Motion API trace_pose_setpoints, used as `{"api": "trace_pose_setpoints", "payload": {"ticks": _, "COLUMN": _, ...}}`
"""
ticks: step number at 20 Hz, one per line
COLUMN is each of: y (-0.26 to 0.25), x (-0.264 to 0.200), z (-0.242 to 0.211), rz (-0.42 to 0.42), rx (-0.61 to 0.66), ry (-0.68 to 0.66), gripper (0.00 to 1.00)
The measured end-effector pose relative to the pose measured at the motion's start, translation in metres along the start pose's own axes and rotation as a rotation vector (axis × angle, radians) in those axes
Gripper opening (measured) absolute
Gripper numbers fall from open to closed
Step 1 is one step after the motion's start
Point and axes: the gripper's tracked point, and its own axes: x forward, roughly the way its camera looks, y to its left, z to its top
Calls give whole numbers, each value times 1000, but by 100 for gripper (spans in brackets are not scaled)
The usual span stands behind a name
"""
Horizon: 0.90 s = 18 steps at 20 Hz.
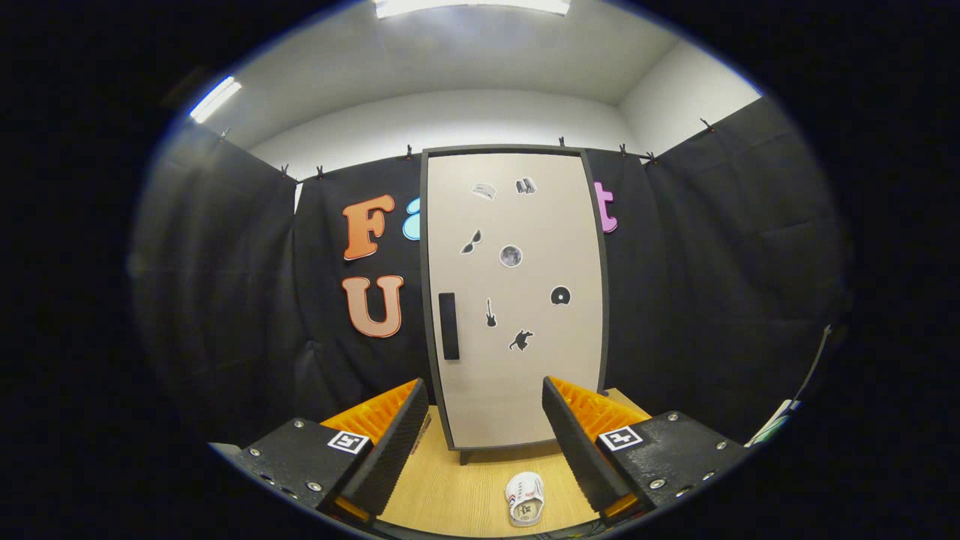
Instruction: Open the shoe cabinet door, grab the shoes and put them into the shoe cabinet, then close the shoe cabinet door.
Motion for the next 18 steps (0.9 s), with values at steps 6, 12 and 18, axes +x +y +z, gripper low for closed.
{"api": "trace_pose_setpoints", "payload": {"ticks": 6, "y": 30, "x": 55, "z": 1, "rz": 46, "rx": -9, "ry": -20, "gripper": 96}}
{"api": "trace_pose_setpoints", "payload": {"ticks": 12, "y": 61, "x": 146, "z": -2, "rz": 79, "rx": -11, "ry": -23, "gripper": 96}}
{"api": "trace_pose_setpoints", "payload": {"ticks": 18, "y": 81, "x": 224, "z": -7, "rz": 98, "rx": -33, "ry": -8, "gripper": 96}}
